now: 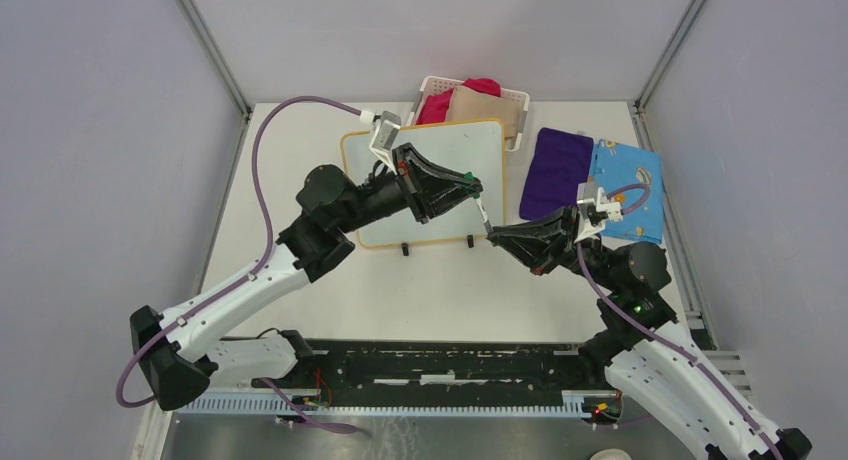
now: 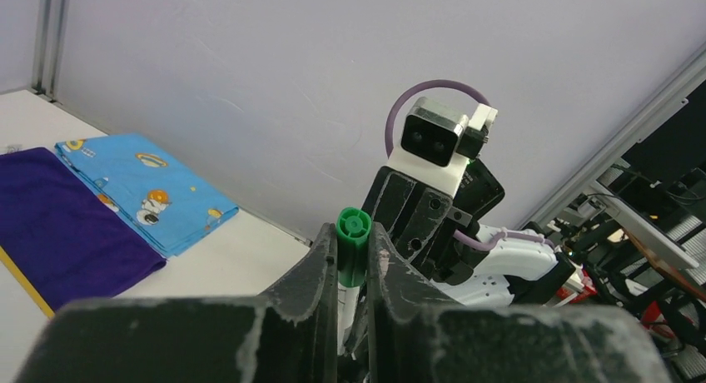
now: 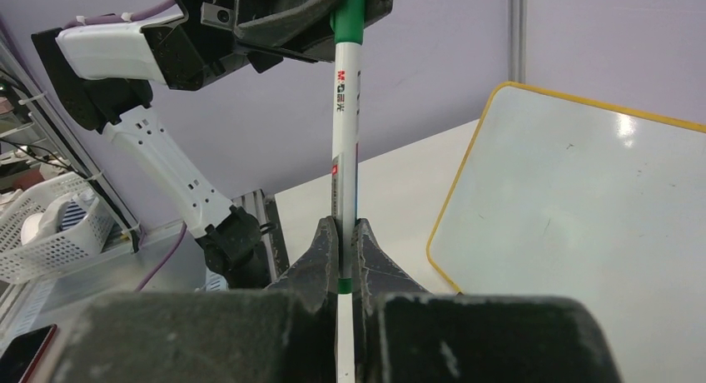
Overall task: Write a sentence on the whiteboard
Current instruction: Open the whiteboard marker at the center of the board.
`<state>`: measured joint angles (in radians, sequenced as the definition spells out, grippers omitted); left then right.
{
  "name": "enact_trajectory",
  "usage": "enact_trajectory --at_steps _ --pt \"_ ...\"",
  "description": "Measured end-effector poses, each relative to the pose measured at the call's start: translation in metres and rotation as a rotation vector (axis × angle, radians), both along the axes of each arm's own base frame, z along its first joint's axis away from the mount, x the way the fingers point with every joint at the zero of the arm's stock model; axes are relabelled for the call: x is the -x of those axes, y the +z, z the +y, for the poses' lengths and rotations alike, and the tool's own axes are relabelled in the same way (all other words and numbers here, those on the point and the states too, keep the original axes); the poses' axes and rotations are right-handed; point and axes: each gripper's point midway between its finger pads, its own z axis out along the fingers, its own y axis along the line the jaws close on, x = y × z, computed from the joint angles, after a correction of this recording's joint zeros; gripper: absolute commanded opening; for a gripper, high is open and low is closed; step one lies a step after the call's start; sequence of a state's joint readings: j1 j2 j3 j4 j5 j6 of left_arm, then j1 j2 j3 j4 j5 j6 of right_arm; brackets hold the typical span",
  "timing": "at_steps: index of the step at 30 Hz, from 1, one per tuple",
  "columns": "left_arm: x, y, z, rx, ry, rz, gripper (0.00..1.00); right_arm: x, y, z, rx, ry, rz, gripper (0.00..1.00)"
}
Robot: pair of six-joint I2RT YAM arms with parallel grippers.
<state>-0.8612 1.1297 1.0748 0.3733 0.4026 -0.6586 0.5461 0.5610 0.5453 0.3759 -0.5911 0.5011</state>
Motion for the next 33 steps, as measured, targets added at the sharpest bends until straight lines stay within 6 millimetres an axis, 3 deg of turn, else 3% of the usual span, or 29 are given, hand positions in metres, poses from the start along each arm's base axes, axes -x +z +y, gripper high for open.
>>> enact_trajectory --at_steps 1,4,6,8,16,25,33 --pt "-0.001 0.000 0.000 -0.002 0.002 -0.003 0.03 0.001 0.000 0.000 0.000 0.002 0.001 0.02" --pt "-0.001 -0.001 0.000 -0.006 0.003 -0.007 0.02 0.001 -0.001 0.001 0.003 0.006 0.006 0.32" --pt "-0.001 -0.002 0.000 -0.008 0.003 -0.008 0.02 0.002 0.000 0.001 0.009 0.014 0.007 0.47" --pt "0.002 -0.002 -0.001 -0.012 -0.011 -0.011 0.02 0.003 0.003 0.003 0.020 0.028 0.006 0.53" --pt "0.023 -0.002 0.005 -0.048 -0.089 -0.016 0.02 0.015 0.035 0.024 0.064 0.164 -0.031 0.54" --pt "0.040 0.008 0.020 -0.046 -0.106 -0.054 0.02 0.025 0.030 0.042 0.072 0.279 0.018 0.52" --pt "0.040 0.007 0.022 -0.057 -0.101 -0.068 0.02 0.033 0.041 0.052 0.019 0.331 0.035 0.51"
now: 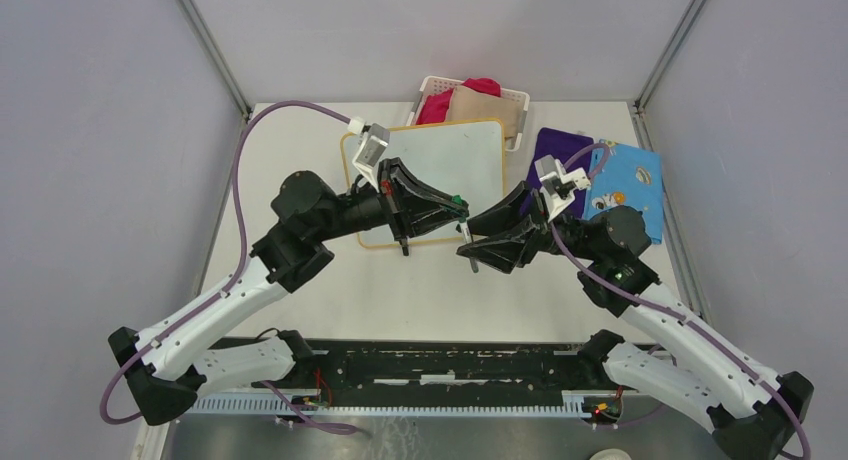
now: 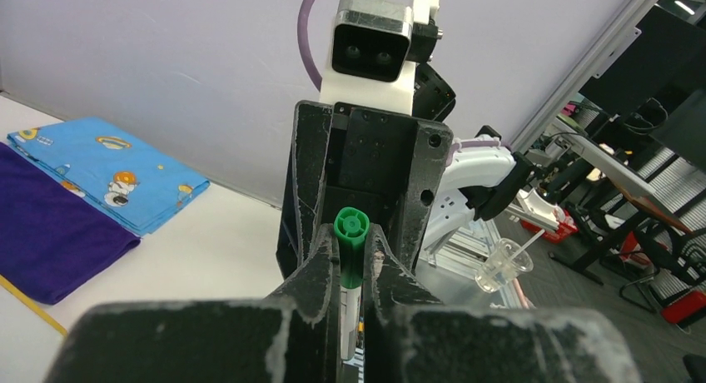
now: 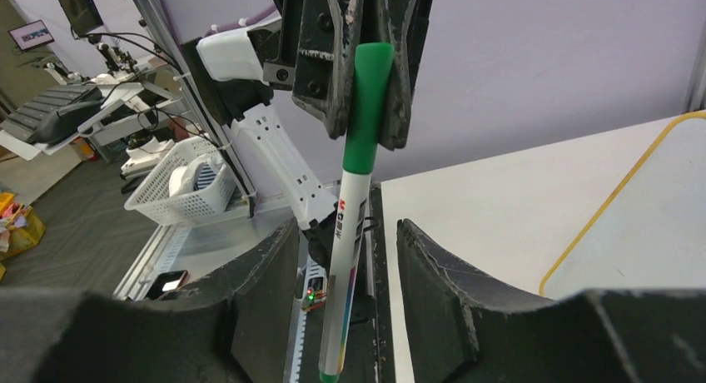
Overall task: Write a sentence on the whiteboard
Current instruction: Open the whiteboard marker at the center of the board.
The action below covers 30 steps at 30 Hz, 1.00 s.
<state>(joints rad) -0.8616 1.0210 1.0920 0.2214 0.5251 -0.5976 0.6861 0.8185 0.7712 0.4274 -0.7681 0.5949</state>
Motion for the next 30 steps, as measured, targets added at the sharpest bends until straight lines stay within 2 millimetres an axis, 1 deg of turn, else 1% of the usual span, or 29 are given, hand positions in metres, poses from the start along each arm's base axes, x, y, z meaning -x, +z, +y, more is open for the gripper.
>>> enact_trajectory --at_steps 4,9,15,17,20,30 --pt "0.000 -0.001 0.000 -0.006 0.001 0.001 0.02 -0.002 0.007 0.002 -0.030 -0.007 0.010 0.47" --pt "0.001 -0.001 0.002 -0.008 0.007 -0.016 0.02 -0.006 0.010 0.004 -0.050 -0.020 0.022 0.33" --pt "0.001 0.000 0.006 -0.011 0.020 -0.029 0.02 -0.006 0.011 0.008 -0.061 -0.012 0.043 0.07" --pt "0.001 0.001 0.007 -0.009 0.025 -0.034 0.02 -0.006 0.011 0.008 -0.062 -0.011 0.045 0.01" --pt "0.000 0.000 0.007 -0.013 0.035 -0.030 0.02 -0.007 0.009 0.008 -0.063 -0.019 0.045 0.00" --pt "-0.009 -0.013 0.006 -0.051 0.098 0.028 0.02 -0.010 -0.006 0.000 -0.069 -0.086 0.041 0.00"
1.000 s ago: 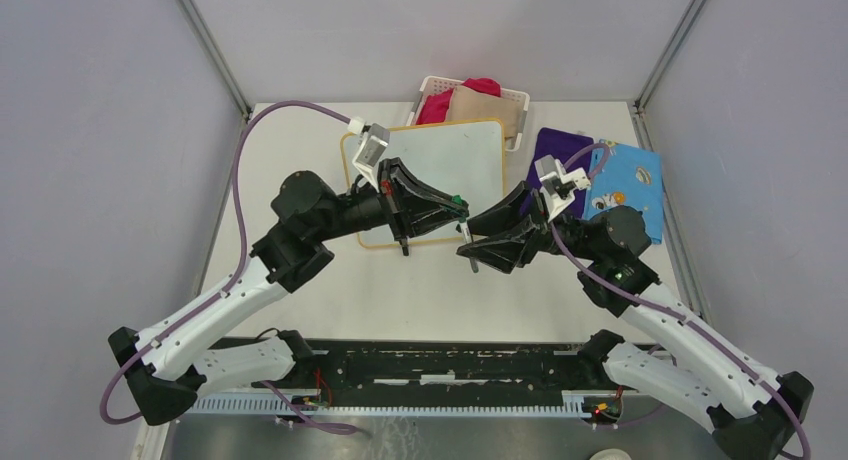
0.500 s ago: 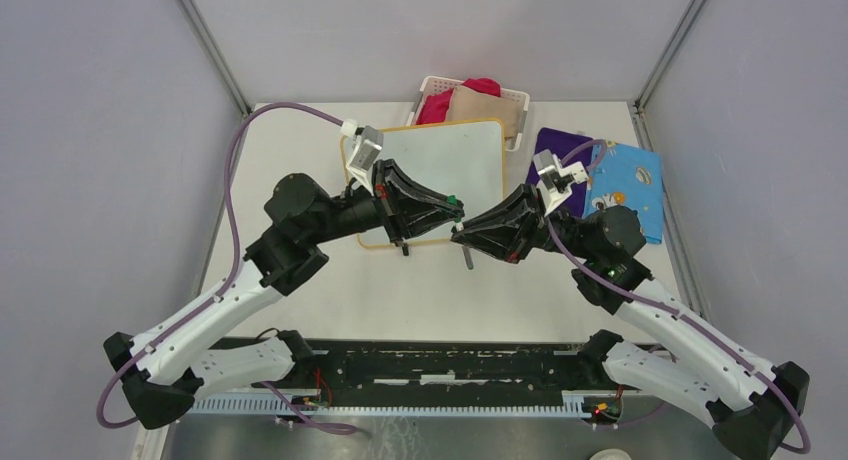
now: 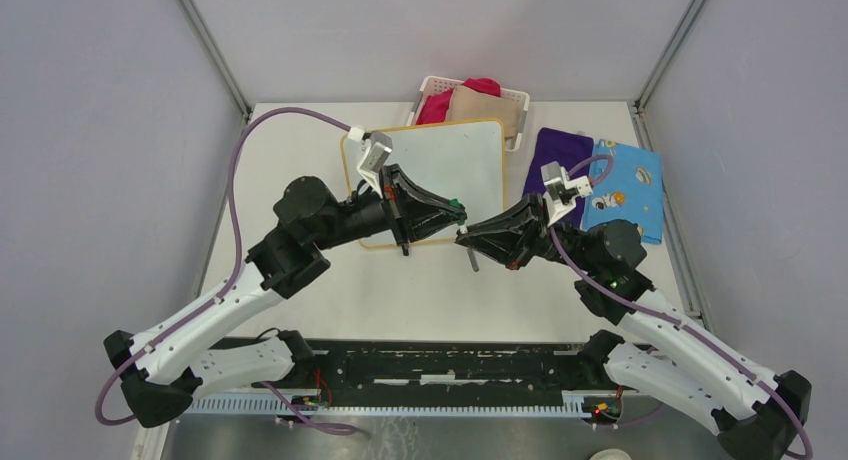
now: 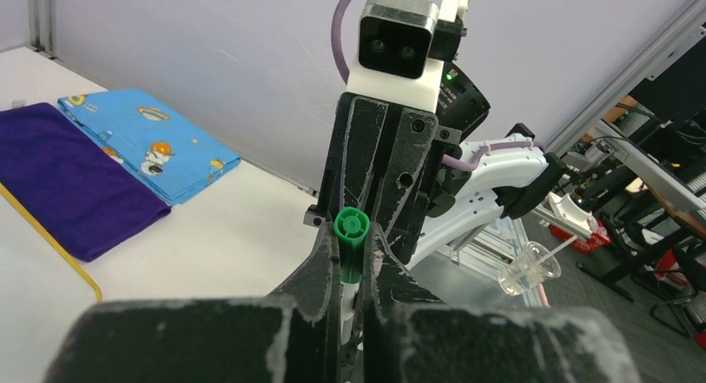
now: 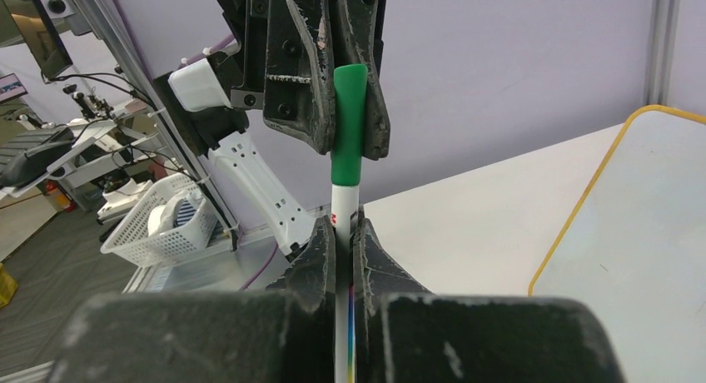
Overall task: Write a sentence on the whiteboard
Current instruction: Open the whiteboard marker at the center of the board.
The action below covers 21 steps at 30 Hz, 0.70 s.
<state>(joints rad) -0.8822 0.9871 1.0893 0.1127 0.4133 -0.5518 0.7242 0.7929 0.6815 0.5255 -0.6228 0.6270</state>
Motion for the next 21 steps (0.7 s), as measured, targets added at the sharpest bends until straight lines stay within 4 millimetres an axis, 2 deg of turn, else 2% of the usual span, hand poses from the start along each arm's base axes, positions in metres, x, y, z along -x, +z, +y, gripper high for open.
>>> enact_trajectory --at_steps 9,13,17,21 --pt "-0.004 -0.011 0.000 -0.015 0.028 0.021 0.02 -0.002 -0.009 -0.003 0.011 -0.027 0.014 0.00" --pt "-0.013 0.012 0.017 0.060 0.115 -0.016 0.02 0.001 -0.025 -0.004 0.048 -0.018 0.035 0.00" --pt "-0.010 0.041 0.036 0.148 0.169 -0.063 0.02 0.003 -0.027 -0.006 0.055 -0.021 0.031 0.00" --pt "-0.014 0.046 0.045 0.162 0.223 -0.062 0.02 0.001 -0.031 -0.011 0.081 -0.059 0.014 0.00"
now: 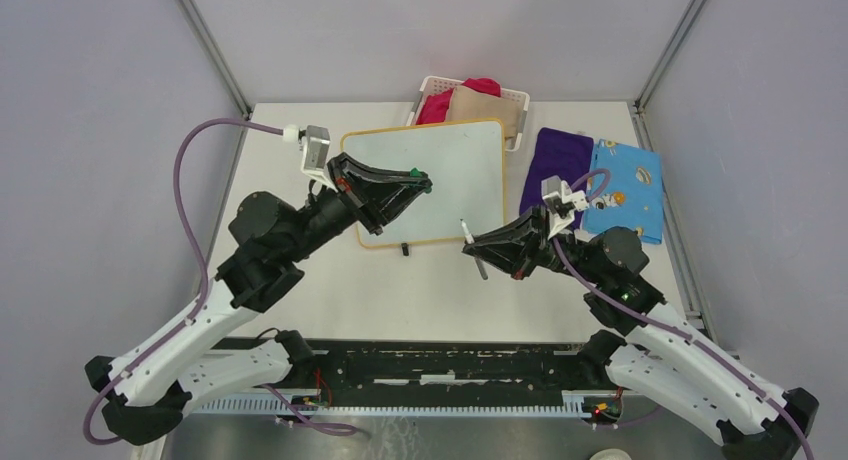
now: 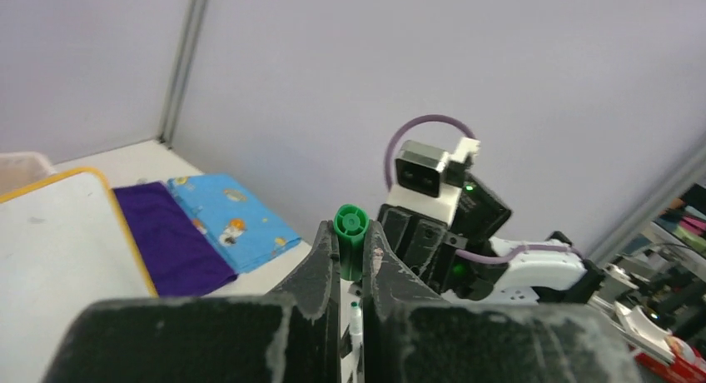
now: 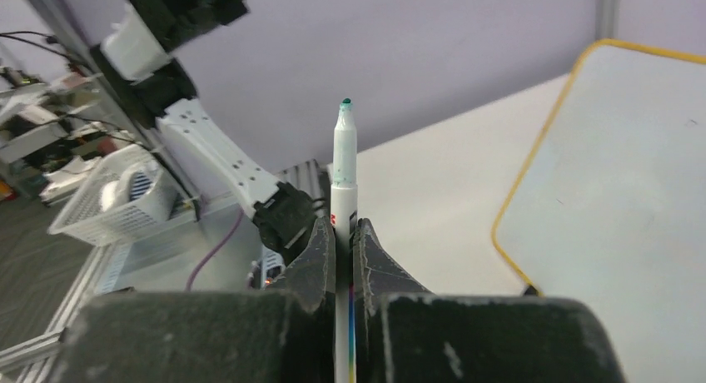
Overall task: Write a sentence on the whiteboard
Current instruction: Open the whiteboard marker at the center of the board, then place the pen cap at the center of the board.
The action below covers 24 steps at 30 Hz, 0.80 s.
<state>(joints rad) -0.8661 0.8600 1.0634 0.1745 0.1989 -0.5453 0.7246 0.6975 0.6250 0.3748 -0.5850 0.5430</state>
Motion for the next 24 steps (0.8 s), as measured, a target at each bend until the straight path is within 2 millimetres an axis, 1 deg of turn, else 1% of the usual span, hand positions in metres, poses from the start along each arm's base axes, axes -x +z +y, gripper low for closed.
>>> enact_trajectory --at_steps 3,5,7,10,12,14,16,17,18,19,20,21,22,24 --pt "-0.016 -0.015 0.010 -0.060 0.110 0.036 0.02 -0.014 -0.010 -0.007 0.058 -0.098 0.001 0.00" --pt "-0.028 -0.032 0.024 -0.118 0.213 0.075 0.02 -0.028 -0.016 -0.015 0.105 -0.199 0.002 0.00" --pt "-0.040 -0.050 0.047 -0.186 0.348 0.124 0.02 -0.045 -0.026 -0.028 0.166 -0.316 0.004 0.00" --pt "-0.056 -0.085 0.087 -0.319 0.558 0.212 0.02 -0.065 -0.052 -0.047 0.277 -0.468 0.029 0.00" --pt "-0.061 -0.110 0.112 -0.414 0.674 0.267 0.02 -0.075 -0.067 -0.059 0.343 -0.547 0.045 0.00" --pt "-0.064 -0.134 0.131 -0.512 0.767 0.314 0.02 -0.082 -0.085 -0.068 0.397 -0.604 0.059 0.00" --pt "-0.066 -0.160 0.145 -0.621 0.834 0.355 0.02 -0.085 -0.105 -0.075 0.448 -0.638 0.077 0.00" --pt "-0.068 -0.177 0.153 -0.687 0.871 0.383 0.02 -0.086 -0.114 -0.079 0.476 -0.650 0.087 0.00" --pt "-0.070 -0.188 0.158 -0.731 0.894 0.402 0.02 -0.086 -0.120 -0.080 0.493 -0.657 0.094 0.00" --pt "-0.073 -0.204 0.165 -0.790 0.921 0.435 0.02 -0.087 -0.126 -0.082 0.510 -0.664 0.100 0.00" --pt "-0.077 -0.217 0.174 -0.832 0.949 0.474 0.02 -0.087 -0.129 -0.084 0.524 -0.671 0.102 0.00" --pt "-0.082 -0.225 0.183 -0.857 0.982 0.507 0.02 -0.088 -0.130 -0.085 0.528 -0.675 0.102 0.00" --pt "-0.090 -0.237 0.194 -0.878 1.002 0.565 0.02 -0.088 -0.130 -0.086 0.531 -0.678 0.099 0.00" --pt "-0.103 -0.259 0.221 -0.886 1.055 0.693 0.02 -0.089 -0.130 -0.086 0.530 -0.682 0.095 0.00"
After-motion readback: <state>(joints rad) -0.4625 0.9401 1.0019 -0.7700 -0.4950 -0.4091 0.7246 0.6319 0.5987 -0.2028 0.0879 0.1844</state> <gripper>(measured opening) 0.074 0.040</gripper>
